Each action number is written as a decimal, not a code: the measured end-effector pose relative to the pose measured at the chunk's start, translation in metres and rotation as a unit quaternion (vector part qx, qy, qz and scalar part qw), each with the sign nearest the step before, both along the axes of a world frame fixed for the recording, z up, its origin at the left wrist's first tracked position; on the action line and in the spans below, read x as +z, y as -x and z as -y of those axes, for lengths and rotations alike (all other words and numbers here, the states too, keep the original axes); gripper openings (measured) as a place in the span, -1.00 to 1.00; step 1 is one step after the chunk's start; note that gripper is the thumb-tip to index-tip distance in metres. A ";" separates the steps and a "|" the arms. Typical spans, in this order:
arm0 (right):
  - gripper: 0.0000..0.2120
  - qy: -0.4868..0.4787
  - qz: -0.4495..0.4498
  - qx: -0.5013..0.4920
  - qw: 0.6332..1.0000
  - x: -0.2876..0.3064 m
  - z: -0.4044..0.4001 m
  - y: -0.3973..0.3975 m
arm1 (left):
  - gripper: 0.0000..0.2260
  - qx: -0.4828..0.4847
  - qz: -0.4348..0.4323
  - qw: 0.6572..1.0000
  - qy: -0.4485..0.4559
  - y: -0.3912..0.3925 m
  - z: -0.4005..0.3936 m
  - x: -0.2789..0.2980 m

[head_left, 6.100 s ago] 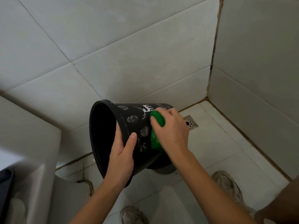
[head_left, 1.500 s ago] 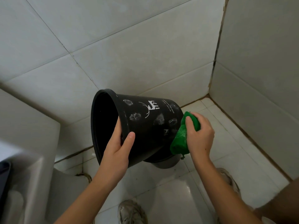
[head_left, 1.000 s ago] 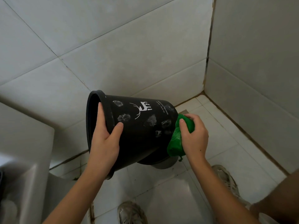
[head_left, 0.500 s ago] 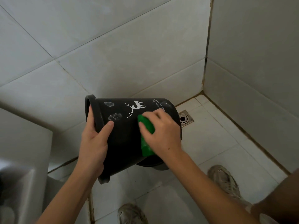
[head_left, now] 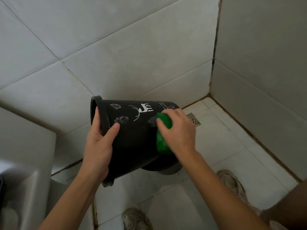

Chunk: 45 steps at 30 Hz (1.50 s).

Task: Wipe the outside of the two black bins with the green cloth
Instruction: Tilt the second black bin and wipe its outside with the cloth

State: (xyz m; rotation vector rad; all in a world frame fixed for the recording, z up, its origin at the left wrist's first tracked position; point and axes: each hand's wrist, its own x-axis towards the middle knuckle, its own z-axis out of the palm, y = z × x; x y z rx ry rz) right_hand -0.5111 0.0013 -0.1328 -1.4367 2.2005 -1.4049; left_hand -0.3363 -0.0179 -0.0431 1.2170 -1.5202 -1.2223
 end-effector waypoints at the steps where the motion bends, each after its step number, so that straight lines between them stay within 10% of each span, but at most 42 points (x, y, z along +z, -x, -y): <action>1: -0.73 0.033 -0.011 0.029 0.999 0.007 -0.005 -0.014 | -0.47 0.000 -0.004 1.000 0.000 0.000 0.000 0.001; 11: -0.75 -0.096 0.045 -0.065 0.992 -0.007 0.016 0.039 | -0.46 0.005 -0.004 1.000 -0.005 0.000 -0.001 -0.001; 18: -0.75 0.056 -0.083 0.165 0.981 0.037 0.008 -0.016 | -0.46 -0.001 -0.020 1.000 -0.016 0.001 0.000 0.003; 27: -0.77 -0.104 0.037 -0.041 0.993 -0.015 0.015 0.049 | -0.45 0.019 -0.006 1.000 -0.015 0.005 -0.003 0.005; 34: -0.73 0.054 -0.051 0.152 0.986 0.025 0.008 -0.011 | -0.46 0.019 -0.014 0.999 -0.022 0.005 -0.001 0.008; 45: -0.76 -0.055 0.047 -0.067 0.995 -0.016 0.016 0.029 | -0.44 0.029 -0.012 0.999 -0.025 0.009 -0.001 0.005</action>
